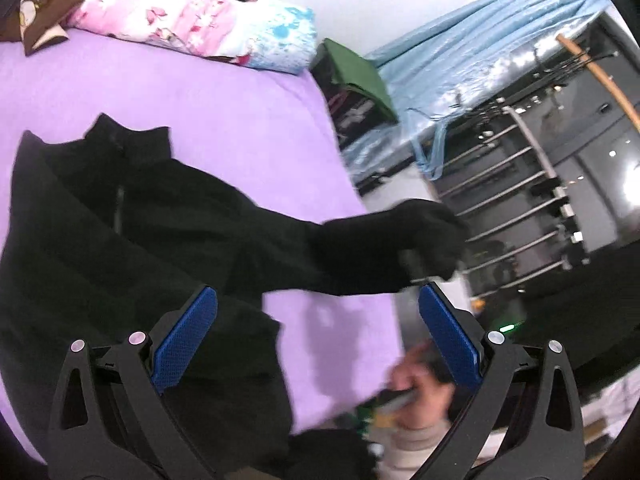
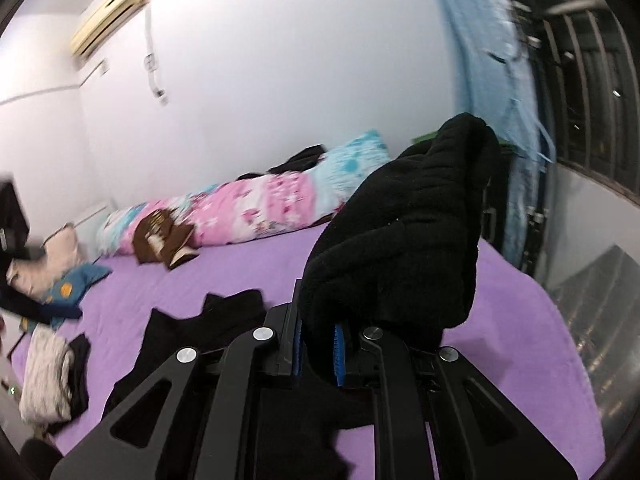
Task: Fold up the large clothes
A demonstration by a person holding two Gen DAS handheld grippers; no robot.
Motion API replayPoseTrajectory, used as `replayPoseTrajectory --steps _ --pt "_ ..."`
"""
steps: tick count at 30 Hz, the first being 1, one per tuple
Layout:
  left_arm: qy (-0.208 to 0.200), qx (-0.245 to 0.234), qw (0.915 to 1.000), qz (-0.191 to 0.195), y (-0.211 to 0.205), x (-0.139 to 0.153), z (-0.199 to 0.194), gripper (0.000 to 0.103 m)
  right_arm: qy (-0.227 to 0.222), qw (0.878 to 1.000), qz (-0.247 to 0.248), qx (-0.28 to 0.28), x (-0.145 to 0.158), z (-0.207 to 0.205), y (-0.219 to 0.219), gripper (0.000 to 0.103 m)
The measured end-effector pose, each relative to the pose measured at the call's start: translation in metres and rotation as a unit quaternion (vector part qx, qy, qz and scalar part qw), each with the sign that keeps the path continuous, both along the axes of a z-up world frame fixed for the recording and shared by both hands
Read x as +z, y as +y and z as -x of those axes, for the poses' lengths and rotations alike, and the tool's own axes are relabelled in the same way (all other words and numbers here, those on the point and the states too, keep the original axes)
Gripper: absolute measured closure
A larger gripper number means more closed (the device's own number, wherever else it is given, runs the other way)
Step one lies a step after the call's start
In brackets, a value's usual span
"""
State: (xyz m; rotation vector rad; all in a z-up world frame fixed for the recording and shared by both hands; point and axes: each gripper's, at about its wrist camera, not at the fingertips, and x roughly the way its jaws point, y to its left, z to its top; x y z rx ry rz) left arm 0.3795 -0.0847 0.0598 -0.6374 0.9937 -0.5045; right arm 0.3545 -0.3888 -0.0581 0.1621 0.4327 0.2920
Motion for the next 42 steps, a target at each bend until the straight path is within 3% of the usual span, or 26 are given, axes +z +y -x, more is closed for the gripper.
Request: replayPoseTrajectory --steps 8,10,18,21,27,32,35,42 --pt "-0.009 -0.002 0.9997 -0.022 0.003 0.040 0.005 0.006 -0.011 0.998 0.050 0.045 0.002 0.025 0.061 0.091" --pt "-0.003 -0.005 0.9988 -0.048 0.000 0.046 0.004 0.006 -0.014 0.997 0.059 0.050 0.004 0.029 0.071 0.091" --pt "0.034 -0.027 0.9981 -0.044 -0.004 0.043 0.004 0.006 -0.038 0.989 0.125 0.074 0.006 0.056 0.121 0.091" --pt "0.051 -0.021 0.9954 -0.079 -0.006 0.040 0.000 0.006 -0.042 0.986 0.135 0.088 0.007 0.065 0.141 0.091" --pt "0.099 -0.018 0.9941 -0.039 0.000 0.025 -0.006 0.006 -0.041 0.982 0.145 0.113 0.005 0.077 0.168 0.091" --pt "0.145 -0.009 0.9892 -0.023 0.005 0.008 -0.012 0.006 -0.048 0.974 0.177 0.131 -0.002 0.088 0.189 0.091" --pt "0.176 -0.004 0.9843 0.011 0.014 -0.004 -0.015 0.006 -0.059 0.967 0.206 0.139 -0.005 0.098 0.204 0.092" --pt "0.201 0.017 0.9793 -0.010 0.032 -0.011 -0.014 0.006 -0.096 0.938 0.301 0.145 -0.018 0.111 0.231 0.092"
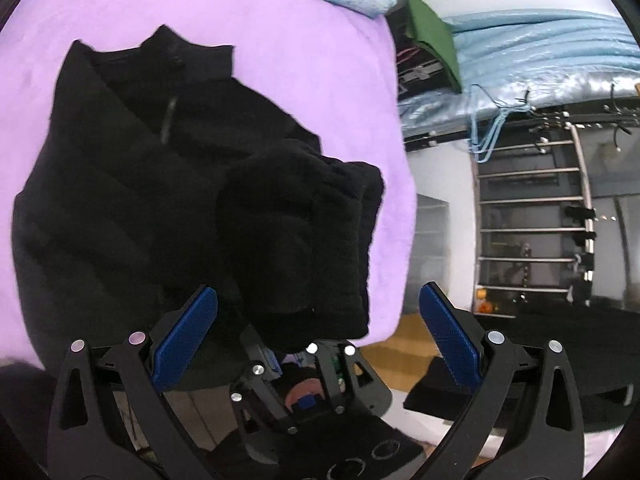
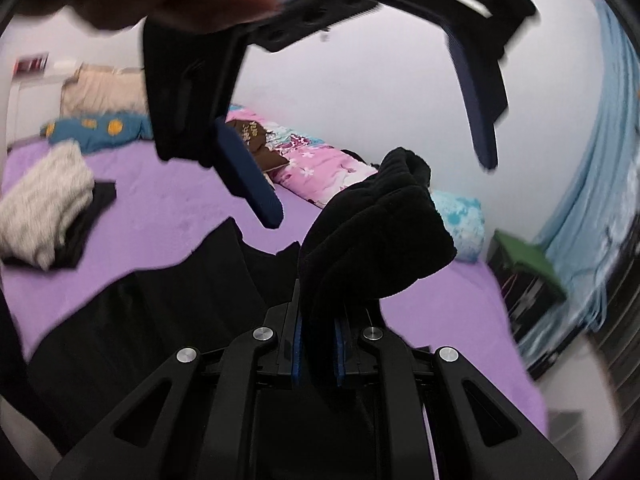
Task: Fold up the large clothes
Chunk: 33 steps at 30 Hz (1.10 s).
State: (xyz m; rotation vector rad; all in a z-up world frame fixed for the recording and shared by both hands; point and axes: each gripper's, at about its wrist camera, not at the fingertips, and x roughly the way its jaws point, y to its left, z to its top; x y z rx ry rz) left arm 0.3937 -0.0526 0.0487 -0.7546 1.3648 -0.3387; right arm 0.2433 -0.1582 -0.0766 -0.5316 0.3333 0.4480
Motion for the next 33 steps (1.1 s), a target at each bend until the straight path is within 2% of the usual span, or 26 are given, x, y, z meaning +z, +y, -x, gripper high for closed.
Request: replayPoseTrajectory --steps 4,10,13,14,15,16,17,24,26,27,28,33 --pt "0.007 0.017 0.9998 0.003 0.013 -0.004 0.003 0.006 -0.024 0.998 0.049 0.016 -0.011 0.012 0.018 0.092" --pt "0.029 0.018 0.9994 -0.008 0.024 -0.023 0.006 0.006 -0.034 0.997 0.068 0.032 -0.018 0.024 0.031 0.092" --pt "0.030 0.025 0.9991 0.019 0.032 -0.029 0.007 0.009 -0.034 0.996 0.075 0.034 -0.019 0.024 0.036 0.092" --pt "0.026 0.023 0.9991 0.024 0.035 -0.030 0.008 0.020 -0.037 0.996 0.079 0.034 -0.019 0.025 0.037 0.092" --pt "0.023 0.022 0.9993 0.020 0.038 -0.030 0.008 0.027 -0.036 0.996 0.080 0.034 -0.020 0.024 0.038 0.092" --pt "0.021 0.022 0.9993 0.021 0.041 -0.032 0.009 0.041 -0.036 0.996 0.079 0.031 -0.020 0.024 0.038 0.091" --pt "0.018 0.022 0.9994 0.022 0.045 -0.033 0.009 0.049 -0.037 0.996 0.080 0.029 -0.019 0.024 0.040 0.091" --pt "-0.006 0.029 0.9993 0.023 0.065 -0.041 0.014 0.069 -0.044 0.994 0.089 0.034 -0.027 0.027 0.054 0.090" --pt "-0.027 0.034 0.9988 0.023 0.075 -0.040 0.017 0.071 -0.043 0.995 0.083 0.036 -0.028 0.029 0.057 0.071" --pt "-0.035 0.036 0.9985 0.023 0.080 -0.040 0.017 0.072 -0.047 0.995 0.073 0.041 -0.027 0.032 0.057 0.046" --pt "-0.048 0.038 0.9979 0.018 0.087 -0.038 0.018 0.072 -0.054 0.996 0.060 0.047 -0.025 0.035 0.055 0.034" --pt "-0.078 0.055 0.9953 0.014 0.122 -0.040 0.026 0.072 -0.040 0.997 0.046 0.048 -0.025 0.031 0.049 0.032"
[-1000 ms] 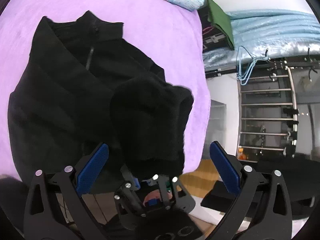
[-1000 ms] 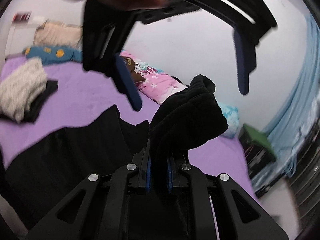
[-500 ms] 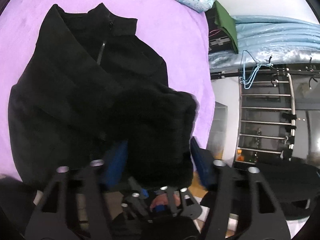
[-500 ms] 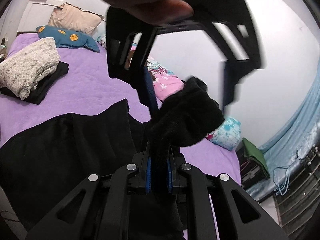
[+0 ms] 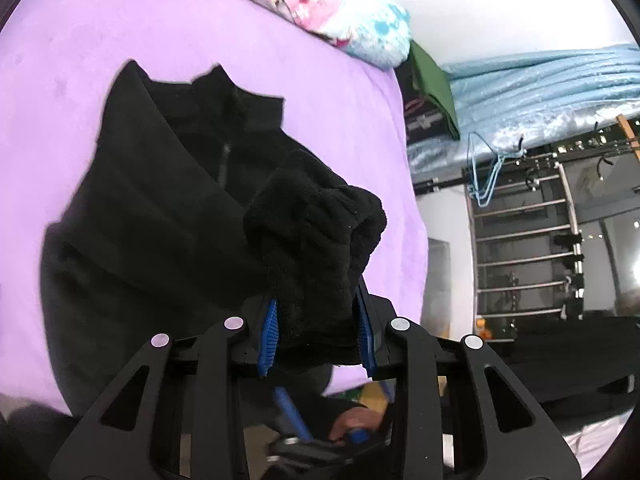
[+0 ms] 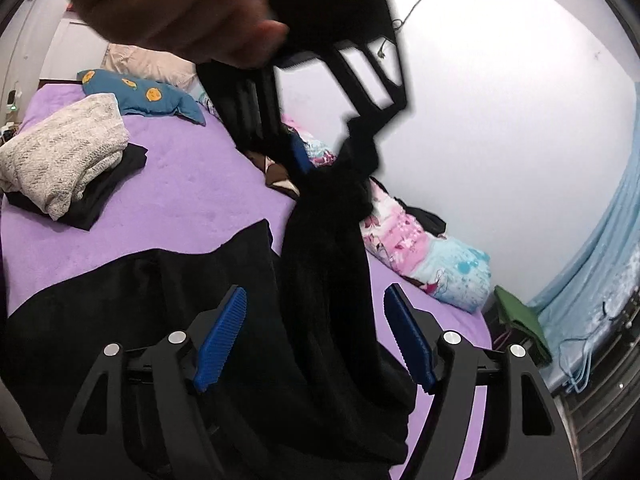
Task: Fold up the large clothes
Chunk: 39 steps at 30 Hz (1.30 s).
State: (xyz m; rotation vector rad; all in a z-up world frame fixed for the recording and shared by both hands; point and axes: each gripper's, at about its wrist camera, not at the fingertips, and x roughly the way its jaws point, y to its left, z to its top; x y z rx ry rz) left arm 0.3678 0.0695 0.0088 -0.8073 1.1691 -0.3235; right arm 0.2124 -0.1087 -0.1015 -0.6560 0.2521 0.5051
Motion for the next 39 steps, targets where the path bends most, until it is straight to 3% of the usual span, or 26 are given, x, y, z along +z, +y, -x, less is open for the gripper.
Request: replayPoseTrajectory --steps 3,10,17,22,25,30,35,39 --pt "-0.010 0.015 0.9998 -0.005 0.019 -0.007 0.005 0.072 0.022 1.000 -0.009 -0.012 -0.005 -0.011 -0.008 0.031" --pt "-0.014 0.054 0.9984 -0.009 0.079 -0.055 0.012 0.072 0.079 0.996 -0.026 -0.041 -0.028 -0.036 -0.030 0.030" --pt "0.023 0.070 0.9973 0.008 0.111 -0.137 0.016 0.072 0.154 0.984 -0.050 -0.073 -0.059 -0.070 -0.062 0.029" --pt "0.013 0.044 0.9990 -0.001 0.115 -0.182 0.021 0.070 0.205 0.970 -0.084 -0.103 -0.069 -0.111 -0.095 0.024" --pt "-0.014 0.036 0.9992 0.014 0.121 -0.198 0.028 0.069 0.246 0.951 -0.130 -0.132 -0.068 -0.152 -0.123 0.024" --pt "-0.050 0.036 0.9972 0.042 0.128 -0.220 0.038 0.065 0.314 0.904 -0.223 -0.187 -0.063 -0.235 -0.163 0.024" --pt "-0.046 0.052 0.9935 0.090 0.145 -0.249 0.048 0.063 0.345 0.880 -0.223 -0.240 -0.067 -0.305 -0.166 0.024" --pt "-0.024 0.038 0.9966 0.069 0.144 -0.258 0.045 0.061 0.396 0.848 -0.221 -0.274 -0.077 -0.350 -0.159 0.024"
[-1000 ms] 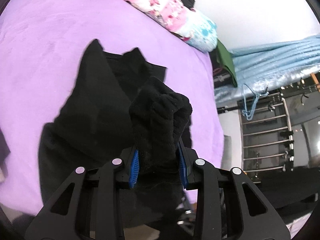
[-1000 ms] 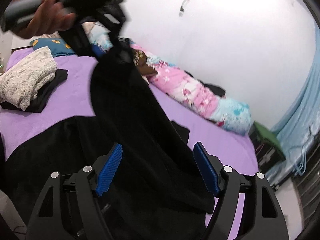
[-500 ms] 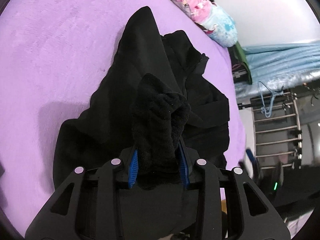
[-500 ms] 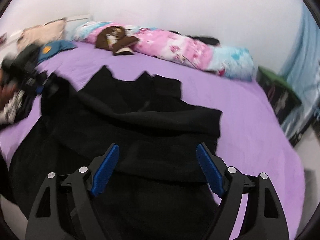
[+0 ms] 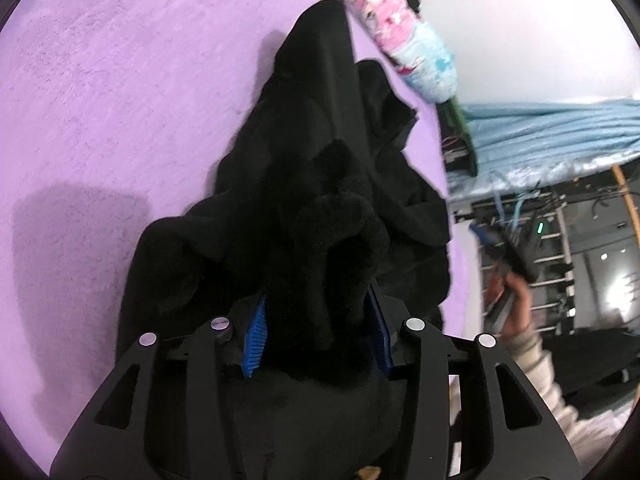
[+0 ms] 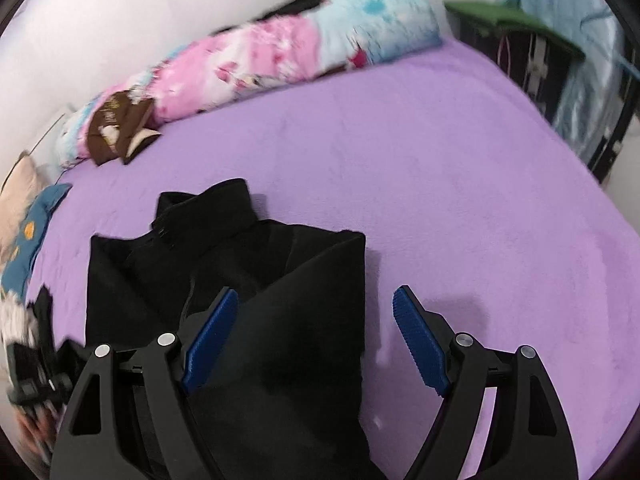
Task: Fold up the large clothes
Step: 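Fold the held jacket part over toward the collar with the left tool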
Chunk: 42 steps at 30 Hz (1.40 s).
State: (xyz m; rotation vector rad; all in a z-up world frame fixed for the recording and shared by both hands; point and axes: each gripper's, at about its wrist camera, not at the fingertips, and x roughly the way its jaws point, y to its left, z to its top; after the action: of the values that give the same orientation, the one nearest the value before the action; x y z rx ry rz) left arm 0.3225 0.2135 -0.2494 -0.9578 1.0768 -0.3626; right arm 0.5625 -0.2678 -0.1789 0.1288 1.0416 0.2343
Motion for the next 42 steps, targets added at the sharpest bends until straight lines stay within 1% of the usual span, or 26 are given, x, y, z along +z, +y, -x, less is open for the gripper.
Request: replayPoseTrajectory --steps 2,3,6,8,9,11,12,13,14,16,18,22,26,29,30,33,34,36,37,38,39,41,42 --pt "-0.002 -0.013 0.9997 -0.019 -0.006 0.000 -0.004 0.061 0.034 0.999 -0.005 -0.015 -0.009 -0.017 0.004 0.025" --pt "-0.001 -0.016 0.9996 -0.021 -0.006 0.000 -0.005 0.061 0.053 0.998 -0.009 -0.026 -0.015 -0.027 0.005 0.025" --pt "0.003 -0.021 0.9996 -0.018 -0.005 -0.003 -0.005 0.061 0.113 0.992 -0.017 -0.053 -0.036 -0.050 0.006 0.025" --pt "0.005 -0.024 0.9996 -0.016 -0.004 -0.003 -0.005 0.060 0.146 0.986 -0.027 -0.070 -0.051 -0.060 0.005 0.025" --pt "0.007 -0.025 0.9995 -0.016 -0.004 -0.003 -0.006 0.060 0.156 0.984 -0.029 -0.077 -0.056 -0.063 0.005 0.026" --pt "0.007 -0.031 0.9993 -0.020 -0.004 -0.003 -0.007 0.059 0.166 0.982 -0.033 -0.081 -0.062 -0.068 0.006 0.043" --pt "0.007 -0.032 0.9993 -0.019 -0.004 -0.003 -0.007 0.059 0.172 0.981 -0.027 -0.081 -0.064 -0.069 0.008 0.057" --pt "0.009 -0.033 0.9993 -0.017 -0.005 -0.004 -0.009 0.058 0.175 0.981 -0.019 -0.081 -0.065 -0.070 0.009 0.066" --pt "0.010 -0.032 0.9993 -0.015 -0.006 -0.004 -0.010 0.058 0.175 0.981 -0.007 -0.078 -0.066 -0.070 0.011 0.068" --pt "0.012 -0.034 0.9992 -0.017 -0.007 -0.003 -0.011 0.058 0.177 0.981 -0.002 -0.078 -0.066 -0.070 0.012 0.078" --pt "0.011 -0.037 0.9990 -0.022 -0.008 -0.001 -0.010 0.058 0.179 0.981 -0.003 -0.079 -0.065 -0.070 0.012 0.083" --pt "0.010 -0.039 0.9988 -0.028 -0.011 0.000 -0.009 0.058 0.170 0.982 -0.004 -0.077 -0.055 -0.076 0.016 0.086" --pt "0.011 -0.042 0.9985 -0.033 -0.012 -0.001 -0.007 0.058 0.171 0.982 0.003 -0.078 -0.049 -0.088 0.018 0.086" --pt "0.011 -0.045 0.9978 -0.048 -0.012 0.002 -0.006 0.059 0.169 0.982 0.006 -0.089 -0.047 -0.098 0.013 0.088" --pt "0.010 -0.046 0.9975 -0.053 -0.011 0.004 -0.006 0.060 0.166 0.982 0.006 -0.093 -0.047 -0.103 0.012 0.090" --pt "0.005 -0.046 0.9960 -0.076 -0.006 0.014 -0.003 0.060 0.176 0.979 0.008 -0.101 -0.056 -0.113 0.009 0.091" --pt "0.001 -0.046 0.9956 -0.082 -0.004 0.020 0.000 0.059 0.175 0.980 0.012 -0.094 -0.059 -0.112 0.011 0.091" --pt "-0.004 -0.054 0.9935 -0.100 -0.004 0.032 0.004 0.044 0.165 0.983 0.019 -0.080 -0.060 -0.108 0.015 0.091" --pt "-0.009 -0.059 0.9903 -0.125 -0.005 0.041 0.008 0.034 0.162 0.984 0.019 -0.074 -0.060 -0.105 0.015 0.091" --pt "-0.014 -0.064 0.9875 -0.144 -0.008 0.049 0.011 0.033 0.160 0.984 0.018 -0.072 -0.061 -0.103 0.014 0.091" --pt "-0.018 -0.067 0.9862 -0.150 -0.010 0.055 0.013 0.033 0.160 0.984 0.014 -0.072 -0.061 -0.103 0.011 0.091" --pt "-0.034 -0.073 0.9798 -0.183 -0.024 0.079 0.019 0.032 0.161 0.984 0.005 -0.071 -0.062 -0.103 0.006 0.091" --pt "-0.041 -0.079 0.9770 -0.194 -0.030 0.087 0.019 0.030 0.162 0.984 0.002 -0.070 -0.062 -0.103 0.004 0.091"
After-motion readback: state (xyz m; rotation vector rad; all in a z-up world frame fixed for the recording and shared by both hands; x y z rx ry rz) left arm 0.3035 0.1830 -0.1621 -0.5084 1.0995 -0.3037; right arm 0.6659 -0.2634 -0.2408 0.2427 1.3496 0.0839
